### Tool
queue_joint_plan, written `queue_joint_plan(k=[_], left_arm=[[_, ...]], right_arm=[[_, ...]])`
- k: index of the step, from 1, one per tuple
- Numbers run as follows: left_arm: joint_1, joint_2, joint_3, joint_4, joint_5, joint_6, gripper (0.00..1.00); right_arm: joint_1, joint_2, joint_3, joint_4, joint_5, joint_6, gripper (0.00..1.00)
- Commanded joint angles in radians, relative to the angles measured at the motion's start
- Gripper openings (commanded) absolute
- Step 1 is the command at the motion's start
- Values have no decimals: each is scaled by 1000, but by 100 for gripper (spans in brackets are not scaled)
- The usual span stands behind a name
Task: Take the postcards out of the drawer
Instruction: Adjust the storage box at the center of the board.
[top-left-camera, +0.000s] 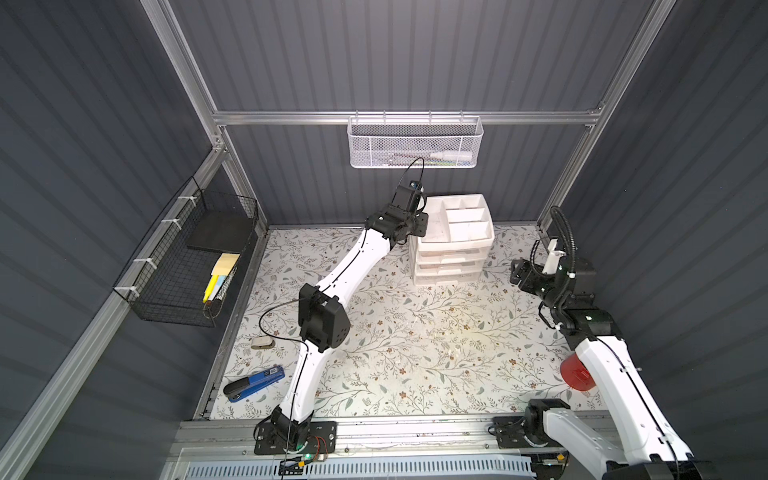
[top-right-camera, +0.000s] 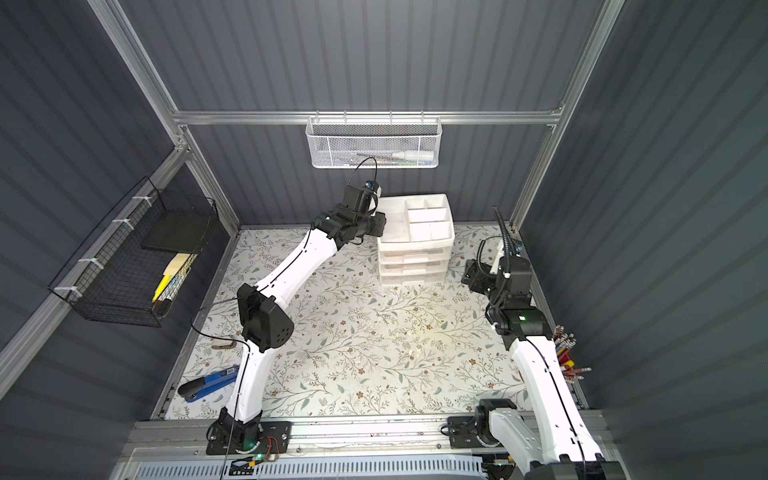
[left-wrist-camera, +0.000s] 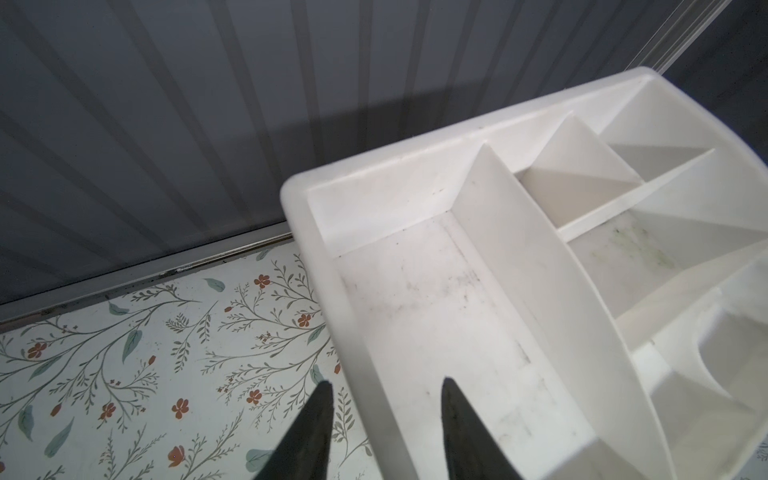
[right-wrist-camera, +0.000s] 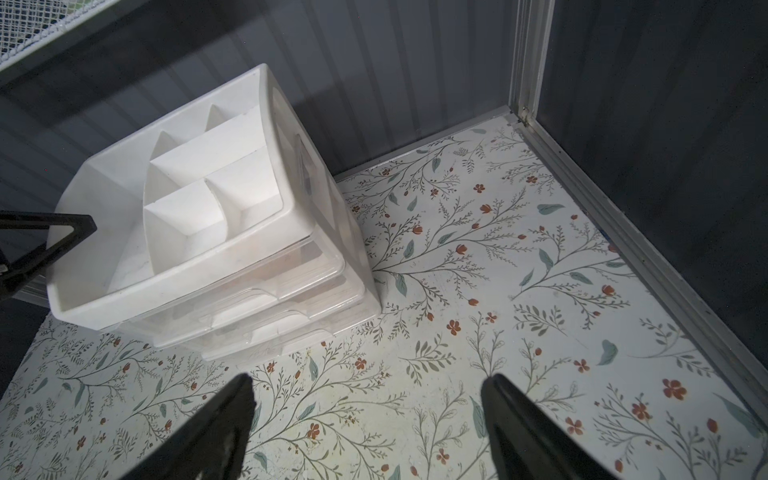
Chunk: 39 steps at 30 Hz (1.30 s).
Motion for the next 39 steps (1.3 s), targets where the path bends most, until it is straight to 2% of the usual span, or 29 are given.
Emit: queue_joint_plan(k=[1, 9, 16, 25, 29, 33, 39], left_arm=[[-4, -4, 25, -18, -30, -35, 38], [-9, -34, -13, -29, -113, -103, 15], [-20, -112, -104, -26, -240, -171, 4], [-57, -303, -323, -29, -429, -240, 0], [-75, -428, -480, -44, -503, -309, 0], [-95, -574, -661, -25, -566, -376, 0], [-114, -764, -861, -38, -647, -463, 0]], right_arm=[[6, -6, -11, 2, -6, 9, 88], [6, -15, -12, -10, -9, 15, 89], [6, -25, -11, -15, -36, 20, 90], [7, -11, -25, 22, -129, 42, 91], [16, 19, -18, 42, -211, 63, 89], [62, 33, -10, 58, -238, 63, 87], [156, 29, -18, 67, -244, 68, 86]])
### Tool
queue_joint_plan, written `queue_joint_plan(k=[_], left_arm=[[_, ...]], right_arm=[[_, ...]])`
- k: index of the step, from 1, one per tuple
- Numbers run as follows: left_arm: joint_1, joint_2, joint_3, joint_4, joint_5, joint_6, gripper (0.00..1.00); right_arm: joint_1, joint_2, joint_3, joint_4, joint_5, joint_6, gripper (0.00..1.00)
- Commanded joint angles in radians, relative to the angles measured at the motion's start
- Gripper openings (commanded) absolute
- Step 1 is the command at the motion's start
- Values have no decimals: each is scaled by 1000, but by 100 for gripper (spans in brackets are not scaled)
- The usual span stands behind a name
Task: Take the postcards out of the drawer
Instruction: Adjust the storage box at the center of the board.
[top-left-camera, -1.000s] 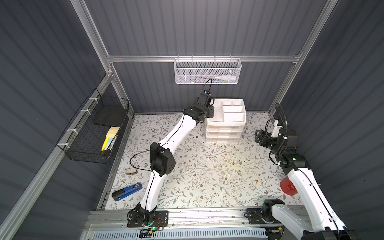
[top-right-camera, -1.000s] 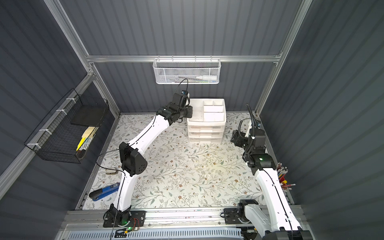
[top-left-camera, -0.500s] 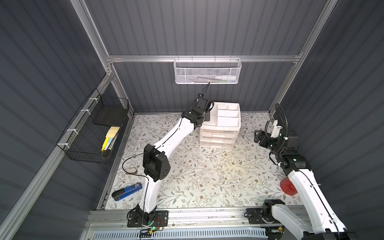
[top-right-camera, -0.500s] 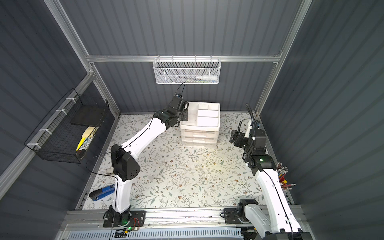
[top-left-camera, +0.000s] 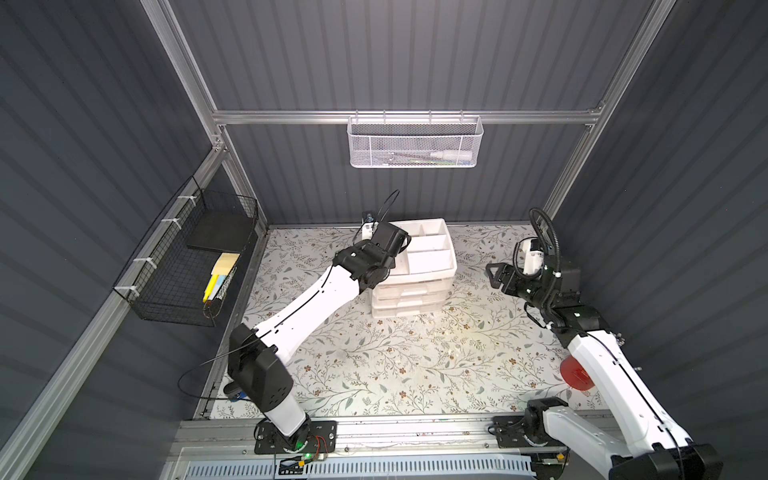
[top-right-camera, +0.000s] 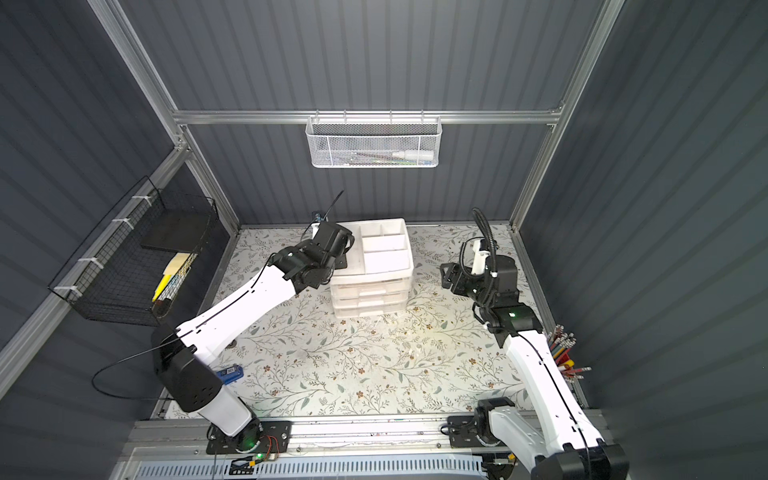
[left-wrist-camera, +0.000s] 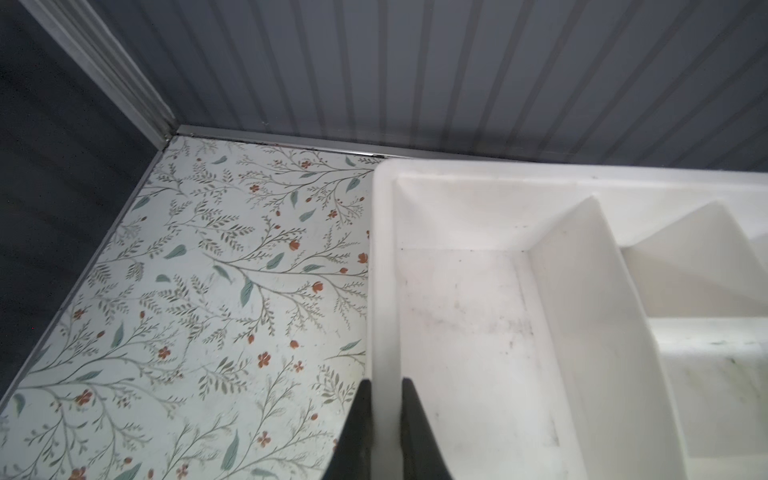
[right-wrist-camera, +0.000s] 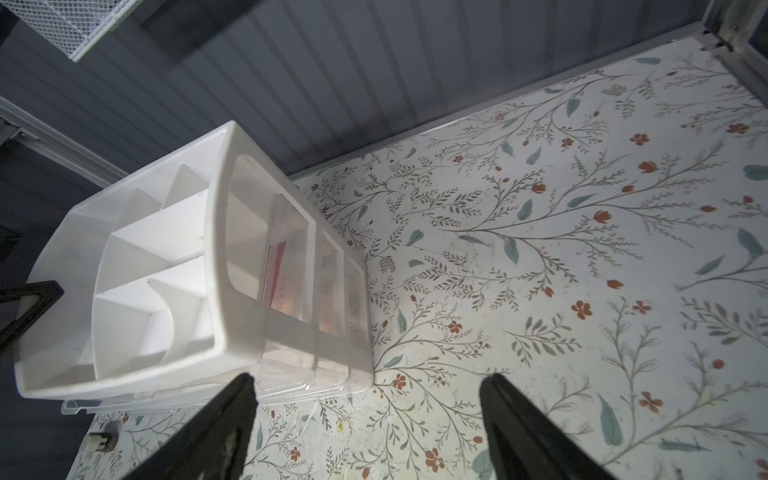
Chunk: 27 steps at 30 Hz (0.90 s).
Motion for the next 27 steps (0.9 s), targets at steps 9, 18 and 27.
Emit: queue_joint_plan(k=[9, 18, 27], left_arm=[[-11, -179, -192, 22, -91, -97, 17], [-11, -202, -234, 48, -34, -44, 41], [-11, -280, -210, 118, 112, 111, 59]], right_arm=[[123, -56, -72, 32, -14, 33, 84], [241, -96, -132, 50, 24, 38, 75], [370, -119, -192, 91, 90, 64, 61]])
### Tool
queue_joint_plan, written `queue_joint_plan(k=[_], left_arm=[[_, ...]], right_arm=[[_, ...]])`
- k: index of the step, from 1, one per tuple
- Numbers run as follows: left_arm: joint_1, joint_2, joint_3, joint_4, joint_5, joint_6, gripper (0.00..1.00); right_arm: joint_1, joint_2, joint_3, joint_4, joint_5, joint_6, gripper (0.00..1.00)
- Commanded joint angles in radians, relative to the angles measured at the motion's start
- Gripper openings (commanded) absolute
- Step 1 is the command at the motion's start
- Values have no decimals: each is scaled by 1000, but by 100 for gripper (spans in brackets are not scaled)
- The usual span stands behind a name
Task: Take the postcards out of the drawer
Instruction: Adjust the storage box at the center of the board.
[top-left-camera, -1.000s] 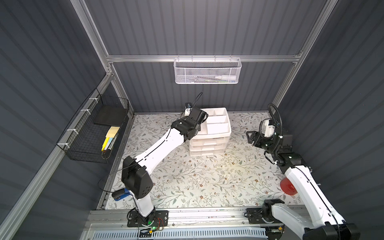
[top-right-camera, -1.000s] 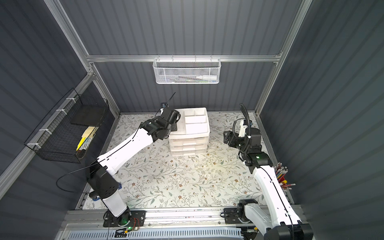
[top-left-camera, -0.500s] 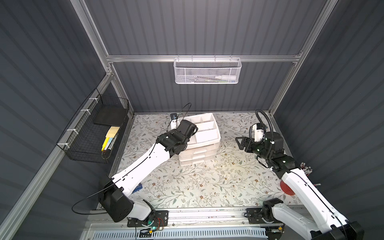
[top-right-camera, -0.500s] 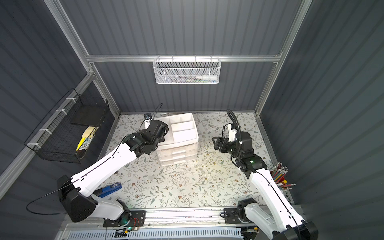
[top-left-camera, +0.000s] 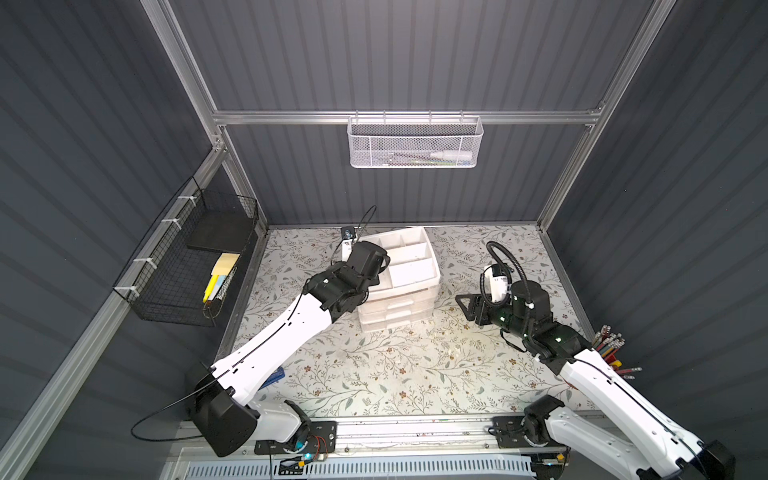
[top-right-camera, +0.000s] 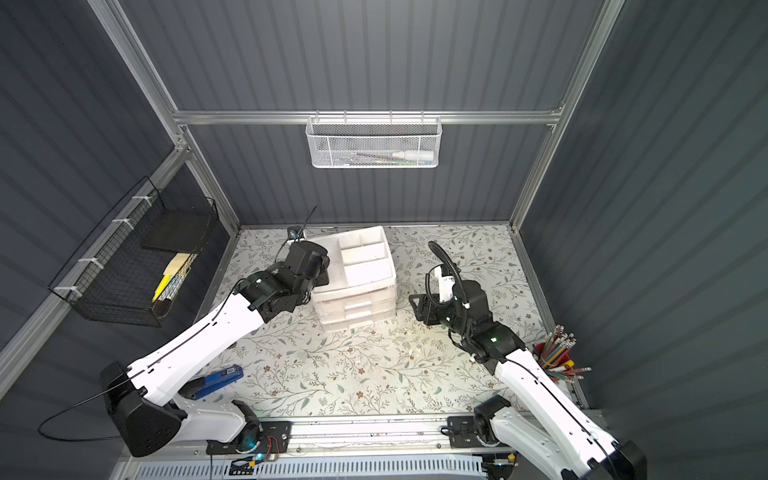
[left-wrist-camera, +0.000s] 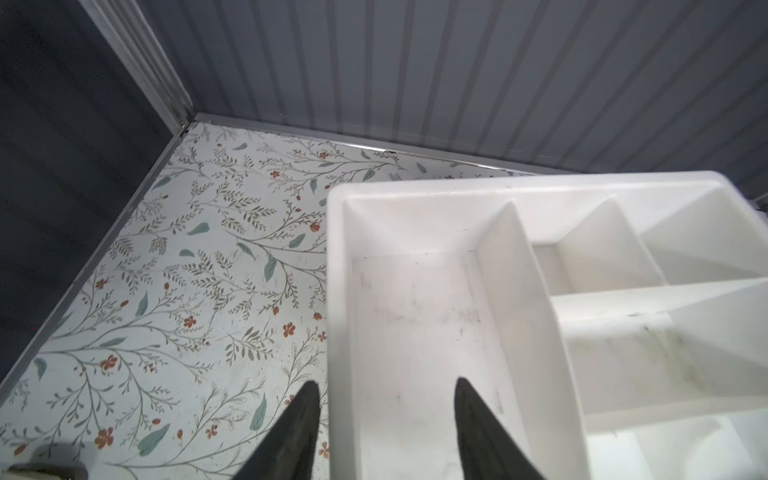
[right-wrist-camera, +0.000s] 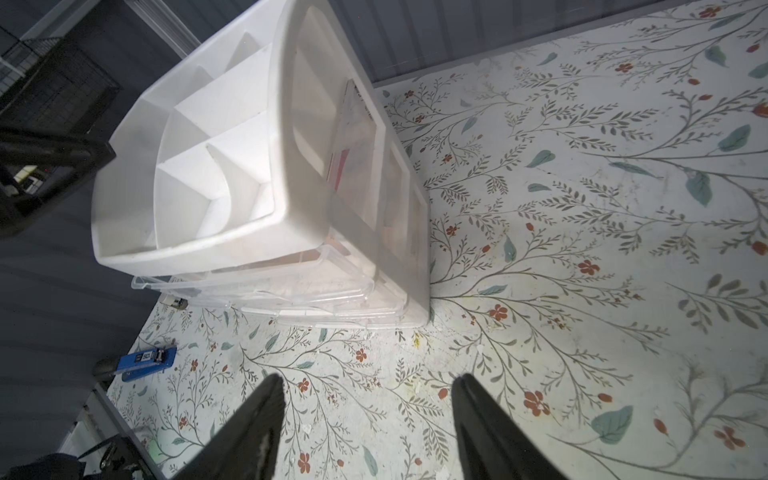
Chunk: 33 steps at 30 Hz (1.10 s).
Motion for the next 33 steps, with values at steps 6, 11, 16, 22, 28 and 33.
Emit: queue_joint_plan(k=[6, 11, 16, 22, 28, 33], left_arm=[[-5, 0, 132, 98, 105, 306, 74], [11, 61, 187, 200, 135, 560, 78], [110, 173, 346, 130, 367, 705, 71], [217, 285, 473, 51, 608, 855, 61], [230, 386, 615, -111, 740, 1008, 62], [240, 456, 696, -208, 746, 1060, 62]], right_arm=[[66, 6, -18, 47, 73, 30, 55], [85, 6, -7, 51, 72, 43, 54], [108, 33, 16, 54, 75, 44, 51], [130, 92, 58, 78, 82, 46, 46], [141, 149, 120, 88, 83, 40, 42], [143, 220, 166, 88, 98, 18, 40]])
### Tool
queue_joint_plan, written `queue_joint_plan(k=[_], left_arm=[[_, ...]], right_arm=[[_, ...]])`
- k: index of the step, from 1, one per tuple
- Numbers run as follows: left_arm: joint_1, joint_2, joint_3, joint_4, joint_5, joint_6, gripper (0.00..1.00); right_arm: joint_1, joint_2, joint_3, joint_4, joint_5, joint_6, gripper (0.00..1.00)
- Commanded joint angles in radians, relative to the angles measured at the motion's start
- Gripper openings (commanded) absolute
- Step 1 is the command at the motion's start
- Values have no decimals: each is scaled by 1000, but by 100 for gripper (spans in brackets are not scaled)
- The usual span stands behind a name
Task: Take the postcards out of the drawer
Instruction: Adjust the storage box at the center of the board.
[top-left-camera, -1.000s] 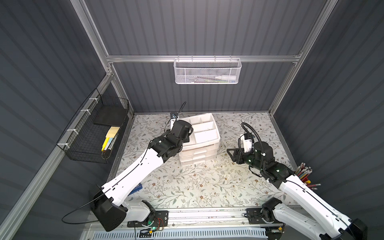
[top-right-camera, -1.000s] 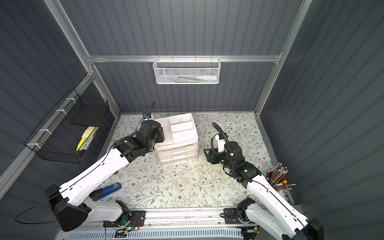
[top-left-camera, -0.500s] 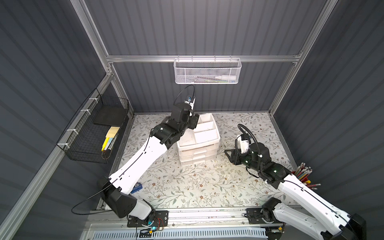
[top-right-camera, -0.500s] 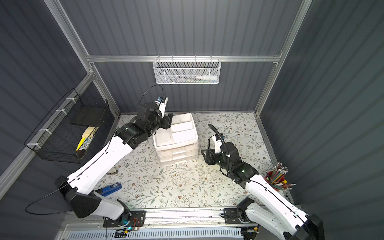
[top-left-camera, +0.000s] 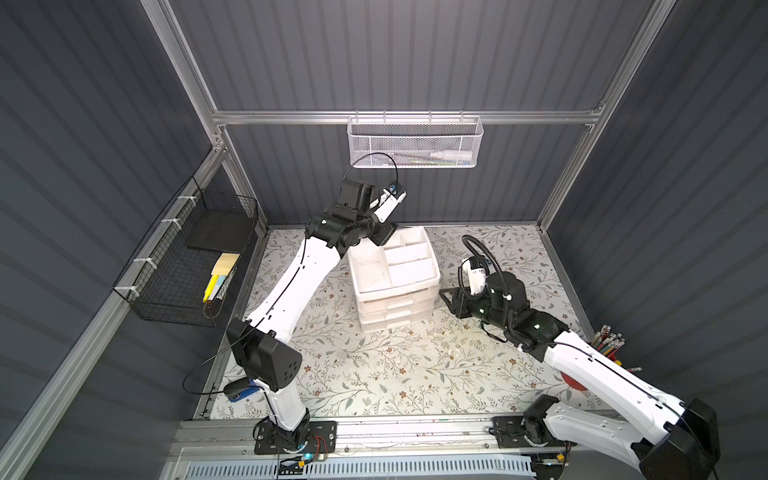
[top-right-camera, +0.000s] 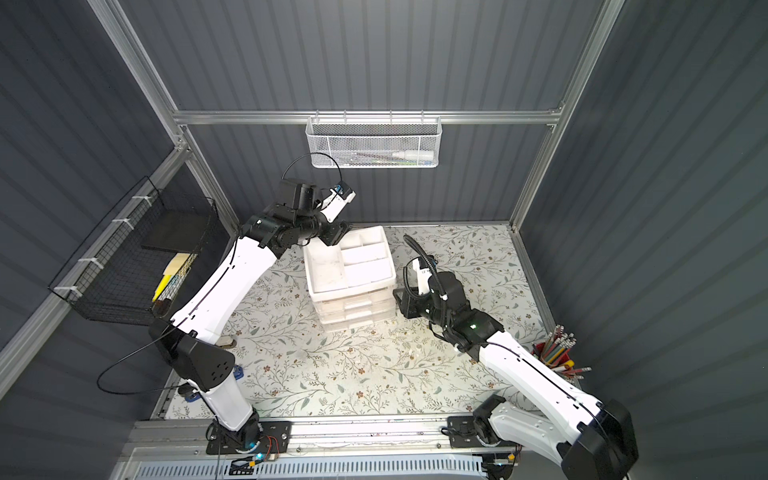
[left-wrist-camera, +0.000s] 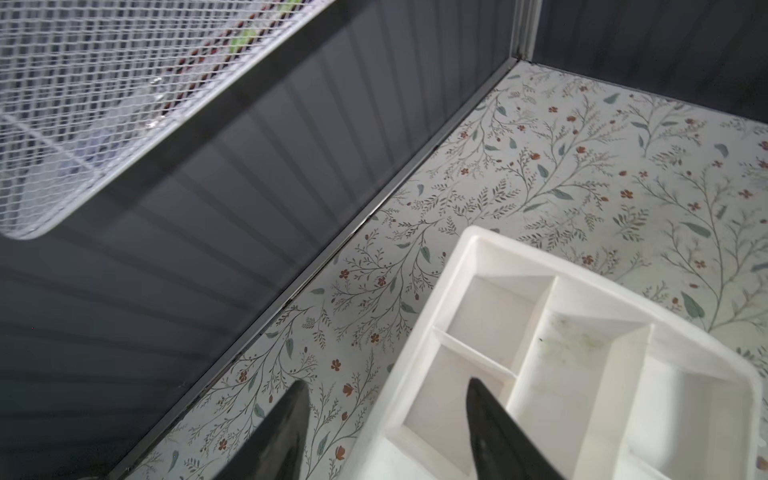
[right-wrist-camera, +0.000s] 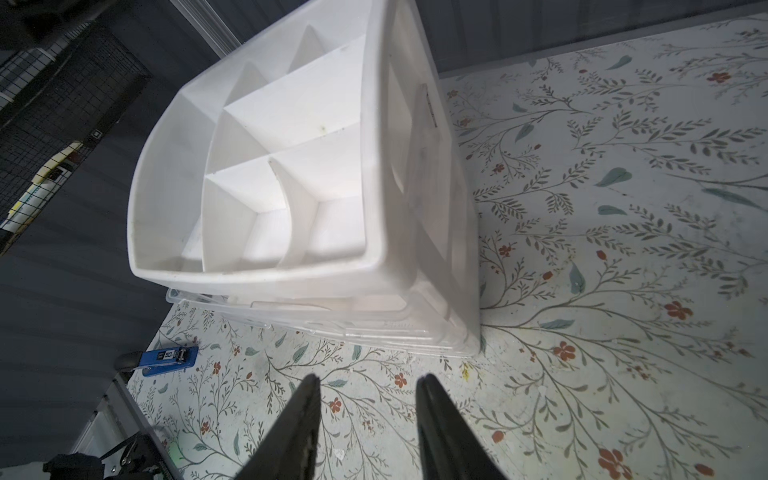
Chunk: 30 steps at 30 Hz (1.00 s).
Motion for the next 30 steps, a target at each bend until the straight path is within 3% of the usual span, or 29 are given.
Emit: queue_joint_plan(k=[1, 15, 30], left_arm=[[10, 35, 54, -114, 49, 84, 62], [59, 111, 124, -156, 89, 137, 63], [89, 246, 267, -238, 126, 158, 62]], right_arm=[[5, 42, 45, 14, 27, -19, 39], [4, 196, 131, 33, 78, -36, 36], [-8, 236, 182, 48, 109, -59, 37]])
